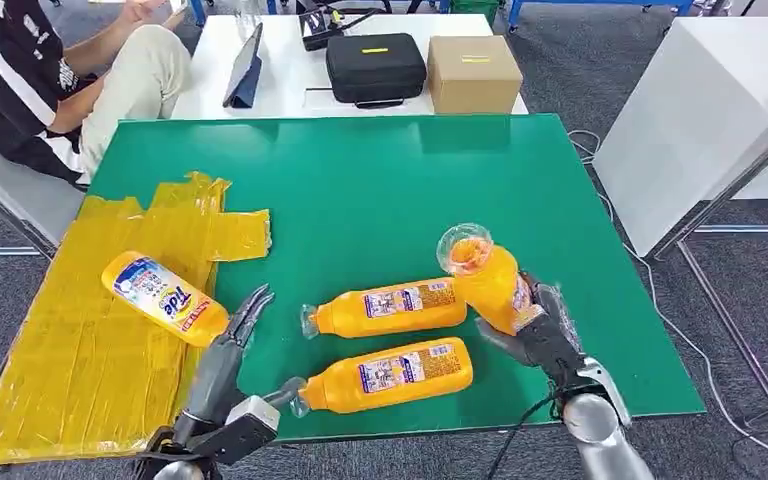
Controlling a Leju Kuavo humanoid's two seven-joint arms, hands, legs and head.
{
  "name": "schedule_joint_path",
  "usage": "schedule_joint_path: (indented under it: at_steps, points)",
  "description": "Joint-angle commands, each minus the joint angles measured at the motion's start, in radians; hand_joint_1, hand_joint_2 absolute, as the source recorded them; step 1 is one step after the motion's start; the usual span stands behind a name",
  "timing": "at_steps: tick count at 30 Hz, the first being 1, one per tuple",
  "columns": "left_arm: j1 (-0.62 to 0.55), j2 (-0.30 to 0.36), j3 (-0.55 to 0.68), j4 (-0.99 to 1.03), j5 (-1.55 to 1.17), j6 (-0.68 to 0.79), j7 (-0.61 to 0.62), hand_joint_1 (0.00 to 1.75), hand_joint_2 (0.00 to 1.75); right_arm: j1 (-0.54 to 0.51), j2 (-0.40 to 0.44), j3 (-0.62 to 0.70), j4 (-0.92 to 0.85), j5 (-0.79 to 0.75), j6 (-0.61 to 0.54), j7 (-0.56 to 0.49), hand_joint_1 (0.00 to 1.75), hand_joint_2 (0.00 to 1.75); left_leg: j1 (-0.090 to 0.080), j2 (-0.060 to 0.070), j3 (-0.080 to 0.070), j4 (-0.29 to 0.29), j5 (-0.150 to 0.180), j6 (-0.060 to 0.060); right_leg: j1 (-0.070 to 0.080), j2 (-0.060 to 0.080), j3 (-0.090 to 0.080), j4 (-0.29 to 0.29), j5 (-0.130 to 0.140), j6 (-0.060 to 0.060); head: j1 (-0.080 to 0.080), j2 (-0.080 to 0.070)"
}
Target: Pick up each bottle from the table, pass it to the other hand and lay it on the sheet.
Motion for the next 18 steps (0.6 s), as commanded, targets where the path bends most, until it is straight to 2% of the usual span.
schedule_joint_path:
  at_steps: [1,3,12,18]
  points:
    - [-0.063,0.044,-0.044,0.019,0.034,-0.067,0.011,0.00,1.75,0.003,0.029,0.076,-0.142,-0.135,0.113,-0.095,1.75,1.75,0.000,0.001,0.000,0.000,0.000,-0.003,0.000,0.000,-0.001,0.001,-0.001,-0.001,0.000,0.000]
    - [-0.077,0.045,-0.050,0.031,0.046,-0.087,0.008,0.00,1.75,-0.016,0.028,0.098,-0.116,-0.158,0.164,-0.113,1.75,1.75,0.000,0.002,0.000,0.000,-0.001,-0.004,0.000,0.001,0.000,0.001,-0.001,-0.001,0.000,0.000]
    - [-0.083,0.042,-0.052,0.036,0.046,-0.086,0.008,0.00,1.75,-0.027,0.036,0.105,-0.099,-0.157,0.164,-0.113,1.75,1.75,0.000,0.002,0.001,-0.001,0.000,-0.003,0.000,0.002,0.000,0.000,0.000,-0.001,0.000,0.000]
    - [-0.110,0.025,-0.093,0.061,0.180,-0.246,0.003,0.00,1.75,-0.163,0.082,0.239,0.100,-0.125,0.209,-0.175,1.75,1.75,0.000,0.006,0.001,-0.001,0.000,-0.004,0.000,0.006,0.000,-0.001,0.001,-0.001,0.000,0.000]
